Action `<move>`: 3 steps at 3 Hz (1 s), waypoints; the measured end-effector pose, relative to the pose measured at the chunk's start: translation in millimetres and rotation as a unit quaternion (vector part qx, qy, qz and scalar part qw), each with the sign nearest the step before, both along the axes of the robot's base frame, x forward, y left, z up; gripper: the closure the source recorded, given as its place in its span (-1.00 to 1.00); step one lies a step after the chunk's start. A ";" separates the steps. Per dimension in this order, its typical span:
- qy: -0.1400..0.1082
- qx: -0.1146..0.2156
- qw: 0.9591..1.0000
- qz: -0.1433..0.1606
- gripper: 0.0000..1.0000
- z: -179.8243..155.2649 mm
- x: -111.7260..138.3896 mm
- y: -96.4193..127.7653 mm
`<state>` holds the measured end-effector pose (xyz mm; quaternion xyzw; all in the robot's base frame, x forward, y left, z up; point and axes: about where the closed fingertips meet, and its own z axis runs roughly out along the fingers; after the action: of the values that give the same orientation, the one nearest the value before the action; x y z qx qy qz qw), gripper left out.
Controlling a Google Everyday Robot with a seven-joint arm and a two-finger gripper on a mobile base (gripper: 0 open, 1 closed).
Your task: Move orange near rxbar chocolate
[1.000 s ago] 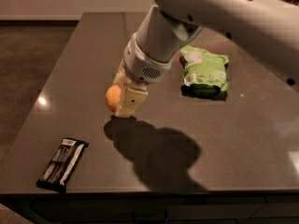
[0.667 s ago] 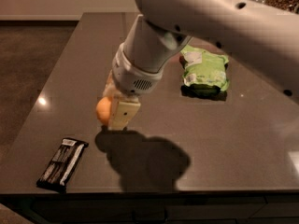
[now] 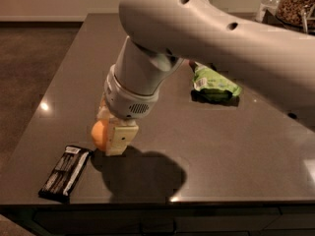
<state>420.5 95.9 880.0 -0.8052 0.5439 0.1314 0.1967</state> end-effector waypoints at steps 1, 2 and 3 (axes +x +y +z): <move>0.005 -0.004 1.000 0.009 1.00 -11.0 -4.8 1.1; 0.012 -0.001 1.000 0.016 0.76 -19.6 -6.9 0.9; 0.019 0.002 1.000 0.020 0.29 -27.0 -7.7 0.4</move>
Offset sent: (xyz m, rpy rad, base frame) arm -0.0068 -0.0005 -0.0352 0.0138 0.0579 0.0479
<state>412.8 96.3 853.0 -0.8131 0.5308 0.1516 0.1849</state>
